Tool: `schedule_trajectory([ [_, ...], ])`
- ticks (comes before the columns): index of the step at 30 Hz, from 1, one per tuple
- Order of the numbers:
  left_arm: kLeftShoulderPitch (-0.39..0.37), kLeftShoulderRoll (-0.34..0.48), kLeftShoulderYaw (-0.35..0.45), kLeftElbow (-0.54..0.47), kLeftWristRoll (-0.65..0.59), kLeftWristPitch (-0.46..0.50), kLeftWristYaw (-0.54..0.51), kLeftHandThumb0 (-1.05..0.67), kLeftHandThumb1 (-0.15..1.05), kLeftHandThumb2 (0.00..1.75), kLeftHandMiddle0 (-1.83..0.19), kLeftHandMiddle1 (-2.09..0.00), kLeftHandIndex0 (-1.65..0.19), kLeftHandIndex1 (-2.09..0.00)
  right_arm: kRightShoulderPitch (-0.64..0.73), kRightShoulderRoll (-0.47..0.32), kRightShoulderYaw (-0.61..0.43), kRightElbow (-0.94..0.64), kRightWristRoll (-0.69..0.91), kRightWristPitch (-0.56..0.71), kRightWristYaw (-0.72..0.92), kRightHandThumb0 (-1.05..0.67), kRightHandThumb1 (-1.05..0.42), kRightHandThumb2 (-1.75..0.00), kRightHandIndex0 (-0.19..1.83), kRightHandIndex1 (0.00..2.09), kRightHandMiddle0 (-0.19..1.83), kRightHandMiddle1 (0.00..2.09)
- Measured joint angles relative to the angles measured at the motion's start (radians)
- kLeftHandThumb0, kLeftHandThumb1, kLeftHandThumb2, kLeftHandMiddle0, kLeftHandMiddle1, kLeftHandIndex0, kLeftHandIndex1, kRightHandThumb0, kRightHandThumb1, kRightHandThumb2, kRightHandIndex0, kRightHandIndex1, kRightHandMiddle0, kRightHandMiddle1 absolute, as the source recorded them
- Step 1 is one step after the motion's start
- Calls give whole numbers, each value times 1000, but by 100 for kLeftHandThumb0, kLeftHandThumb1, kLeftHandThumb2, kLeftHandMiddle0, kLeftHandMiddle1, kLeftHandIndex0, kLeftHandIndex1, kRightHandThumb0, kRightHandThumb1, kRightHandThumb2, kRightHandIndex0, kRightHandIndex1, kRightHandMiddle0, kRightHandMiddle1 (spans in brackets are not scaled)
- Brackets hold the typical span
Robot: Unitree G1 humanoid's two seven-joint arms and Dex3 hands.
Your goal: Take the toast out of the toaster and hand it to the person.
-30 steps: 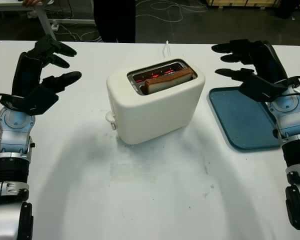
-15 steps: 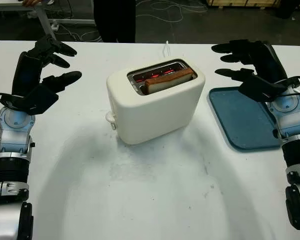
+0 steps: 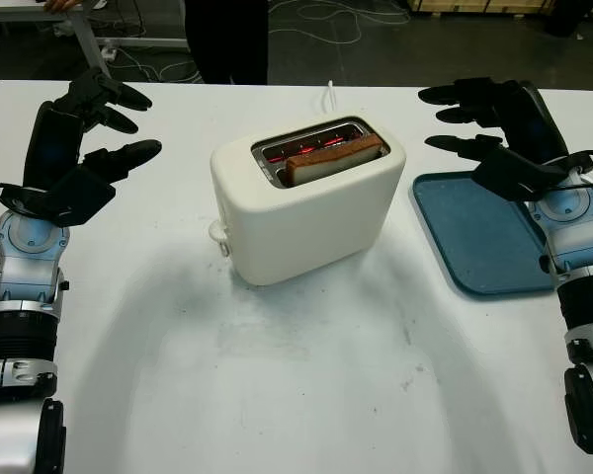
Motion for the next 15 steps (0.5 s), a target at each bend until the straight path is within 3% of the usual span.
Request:
schedule_trajectory([
  [15, 0, 0, 0, -1, 1, 0, 1, -90, 92, 13, -43, -132, -40, -120, 0, 0, 0, 0, 0, -5, 0, -28, -78, 0, 96, 0, 88, 0],
])
